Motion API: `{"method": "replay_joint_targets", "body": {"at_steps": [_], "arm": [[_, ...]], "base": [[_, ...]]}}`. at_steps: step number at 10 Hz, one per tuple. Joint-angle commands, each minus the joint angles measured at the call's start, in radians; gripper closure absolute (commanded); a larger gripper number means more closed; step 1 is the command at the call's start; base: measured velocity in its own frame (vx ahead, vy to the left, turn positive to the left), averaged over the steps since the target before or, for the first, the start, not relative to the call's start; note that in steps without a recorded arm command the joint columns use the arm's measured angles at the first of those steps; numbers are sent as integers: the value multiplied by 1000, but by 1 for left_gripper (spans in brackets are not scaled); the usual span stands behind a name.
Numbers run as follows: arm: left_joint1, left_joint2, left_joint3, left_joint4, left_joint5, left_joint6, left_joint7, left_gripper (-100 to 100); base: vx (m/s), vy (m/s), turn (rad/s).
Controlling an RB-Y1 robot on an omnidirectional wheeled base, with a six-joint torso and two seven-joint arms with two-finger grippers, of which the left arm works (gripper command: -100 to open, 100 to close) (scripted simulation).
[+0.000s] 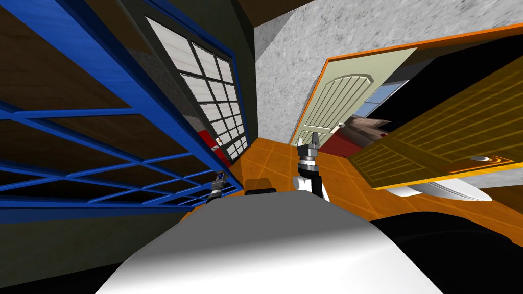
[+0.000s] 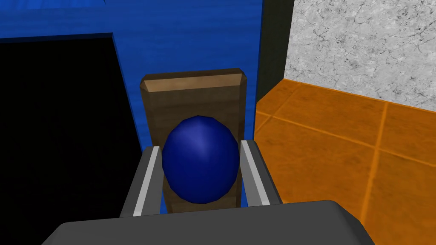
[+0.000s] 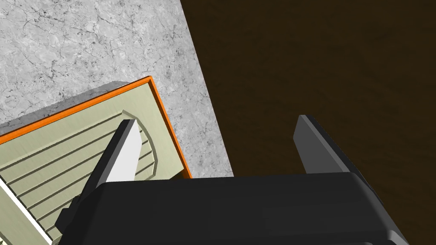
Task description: Pull the door open
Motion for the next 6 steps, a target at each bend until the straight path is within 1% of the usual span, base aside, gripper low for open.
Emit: {"method": "replay_joint_targets", "body": {"at_steps": [1,4,5,6], "arm": [[14,15,-18,-7,-10,-17,17,100],[31,38,-49,-14,-26,-42,46,100],[27,32,-43,-15,-23,-31,36,100],[38,42,-59,-9,-30,-49,52,100]], "base": [[-192,20,-73],[-219,22,-73],[-99,5,-18],[-141,23,-109]]}}
